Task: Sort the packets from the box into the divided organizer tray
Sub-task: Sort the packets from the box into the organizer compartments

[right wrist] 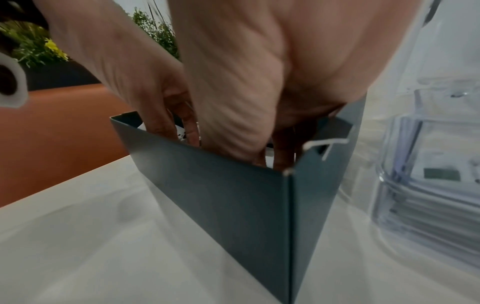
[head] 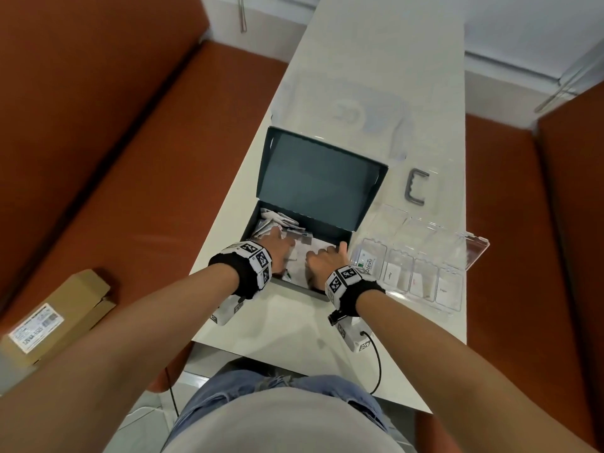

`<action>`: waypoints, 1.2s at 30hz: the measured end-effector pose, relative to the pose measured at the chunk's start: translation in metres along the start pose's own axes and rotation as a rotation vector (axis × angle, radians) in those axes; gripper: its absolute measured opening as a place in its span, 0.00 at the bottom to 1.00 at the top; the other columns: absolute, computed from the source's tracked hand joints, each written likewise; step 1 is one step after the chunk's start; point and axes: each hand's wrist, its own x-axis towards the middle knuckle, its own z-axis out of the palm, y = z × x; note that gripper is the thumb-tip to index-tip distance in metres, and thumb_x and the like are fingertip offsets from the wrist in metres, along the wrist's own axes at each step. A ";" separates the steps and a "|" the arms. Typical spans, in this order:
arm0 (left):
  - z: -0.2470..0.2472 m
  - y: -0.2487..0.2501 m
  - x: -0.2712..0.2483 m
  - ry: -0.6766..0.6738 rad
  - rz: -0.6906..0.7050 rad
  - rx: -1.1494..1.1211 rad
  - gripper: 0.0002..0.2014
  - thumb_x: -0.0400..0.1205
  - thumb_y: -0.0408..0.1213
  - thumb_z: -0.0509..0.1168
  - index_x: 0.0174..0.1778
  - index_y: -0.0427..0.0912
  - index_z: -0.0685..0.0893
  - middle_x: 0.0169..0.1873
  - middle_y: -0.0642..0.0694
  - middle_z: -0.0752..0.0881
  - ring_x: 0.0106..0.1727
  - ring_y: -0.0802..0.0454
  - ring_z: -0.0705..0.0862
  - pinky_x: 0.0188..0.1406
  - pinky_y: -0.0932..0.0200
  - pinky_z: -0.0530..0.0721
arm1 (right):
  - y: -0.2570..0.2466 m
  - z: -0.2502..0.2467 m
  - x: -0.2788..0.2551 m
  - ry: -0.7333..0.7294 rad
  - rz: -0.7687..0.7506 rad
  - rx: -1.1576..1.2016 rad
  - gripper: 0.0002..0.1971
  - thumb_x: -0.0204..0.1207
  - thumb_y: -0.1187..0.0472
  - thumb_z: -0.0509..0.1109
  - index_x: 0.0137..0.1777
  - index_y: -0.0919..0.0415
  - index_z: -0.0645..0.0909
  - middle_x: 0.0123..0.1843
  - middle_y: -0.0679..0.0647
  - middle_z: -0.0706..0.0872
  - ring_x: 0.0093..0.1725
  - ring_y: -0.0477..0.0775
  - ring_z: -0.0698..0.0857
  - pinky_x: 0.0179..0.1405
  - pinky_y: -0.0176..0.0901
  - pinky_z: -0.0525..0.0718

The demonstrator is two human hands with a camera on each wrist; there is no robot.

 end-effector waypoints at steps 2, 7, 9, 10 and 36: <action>0.000 0.003 -0.001 -0.007 -0.007 -0.010 0.31 0.81 0.32 0.66 0.79 0.45 0.64 0.72 0.36 0.62 0.62 0.32 0.80 0.61 0.48 0.80 | 0.001 -0.002 -0.002 -0.013 -0.019 -0.011 0.12 0.73 0.55 0.68 0.56 0.54 0.81 0.54 0.55 0.83 0.60 0.59 0.78 0.69 0.62 0.58; 0.000 0.006 0.000 -0.026 -0.039 -0.051 0.34 0.78 0.33 0.71 0.79 0.45 0.64 0.73 0.37 0.62 0.64 0.31 0.79 0.63 0.43 0.81 | 0.001 -0.007 -0.001 -0.033 -0.032 0.188 0.11 0.76 0.51 0.67 0.55 0.53 0.80 0.48 0.49 0.86 0.56 0.56 0.82 0.68 0.62 0.56; 0.000 0.008 0.000 -0.028 -0.039 -0.066 0.36 0.76 0.35 0.74 0.78 0.44 0.65 0.72 0.37 0.63 0.65 0.32 0.78 0.63 0.45 0.81 | 0.002 -0.009 0.000 -0.050 -0.038 0.292 0.15 0.76 0.50 0.68 0.60 0.53 0.81 0.53 0.49 0.87 0.58 0.55 0.82 0.71 0.63 0.56; 0.001 0.008 0.000 -0.020 -0.034 -0.073 0.36 0.77 0.36 0.74 0.78 0.44 0.65 0.71 0.37 0.64 0.65 0.33 0.79 0.62 0.47 0.80 | 0.002 -0.010 0.000 -0.047 -0.045 0.326 0.15 0.76 0.51 0.68 0.62 0.53 0.81 0.56 0.50 0.87 0.61 0.56 0.81 0.72 0.63 0.56; -0.057 0.087 -0.036 -0.121 0.191 -1.537 0.27 0.84 0.60 0.58 0.66 0.41 0.82 0.55 0.35 0.89 0.55 0.40 0.89 0.45 0.43 0.90 | 0.093 -0.085 -0.088 0.378 0.032 1.567 0.09 0.77 0.63 0.72 0.51 0.70 0.84 0.43 0.62 0.88 0.39 0.50 0.84 0.41 0.44 0.80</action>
